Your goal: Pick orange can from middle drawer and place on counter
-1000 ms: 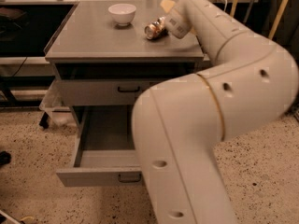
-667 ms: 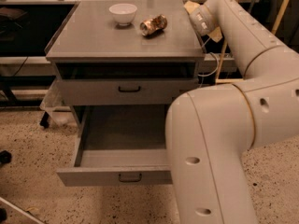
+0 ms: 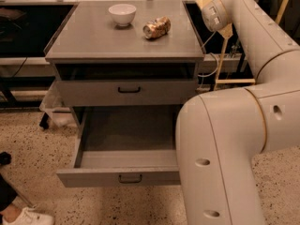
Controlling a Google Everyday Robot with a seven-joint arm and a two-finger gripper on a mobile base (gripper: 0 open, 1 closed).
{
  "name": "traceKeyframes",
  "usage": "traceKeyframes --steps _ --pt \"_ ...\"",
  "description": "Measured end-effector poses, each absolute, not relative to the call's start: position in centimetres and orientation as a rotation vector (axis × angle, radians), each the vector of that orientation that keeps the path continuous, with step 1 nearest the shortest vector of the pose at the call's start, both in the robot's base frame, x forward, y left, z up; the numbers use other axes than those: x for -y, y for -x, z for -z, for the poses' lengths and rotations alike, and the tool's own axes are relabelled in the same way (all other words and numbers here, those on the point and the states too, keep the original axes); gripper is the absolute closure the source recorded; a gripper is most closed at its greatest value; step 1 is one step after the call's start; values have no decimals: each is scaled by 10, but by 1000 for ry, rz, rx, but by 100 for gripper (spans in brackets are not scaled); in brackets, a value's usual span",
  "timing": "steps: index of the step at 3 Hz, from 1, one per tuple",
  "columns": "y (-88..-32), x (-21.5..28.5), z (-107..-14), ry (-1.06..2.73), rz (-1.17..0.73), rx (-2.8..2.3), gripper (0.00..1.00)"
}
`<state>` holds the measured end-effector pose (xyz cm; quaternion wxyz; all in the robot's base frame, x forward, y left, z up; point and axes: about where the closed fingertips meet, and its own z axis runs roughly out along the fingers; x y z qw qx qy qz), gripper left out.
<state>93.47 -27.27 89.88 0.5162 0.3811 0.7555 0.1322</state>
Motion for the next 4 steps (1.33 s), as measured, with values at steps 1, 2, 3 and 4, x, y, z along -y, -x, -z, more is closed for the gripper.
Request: traceKeyframes --steps 1,2,3,4 --pt "-923 272 -901 -916 -319 -1872 0" --pt "-885 274 -916 -817 -285 -1983 0" --pt "-825 268 -947 -683 -272 -2030 0" --pt "-776 244 -1009 -563 -286 -1925 0"
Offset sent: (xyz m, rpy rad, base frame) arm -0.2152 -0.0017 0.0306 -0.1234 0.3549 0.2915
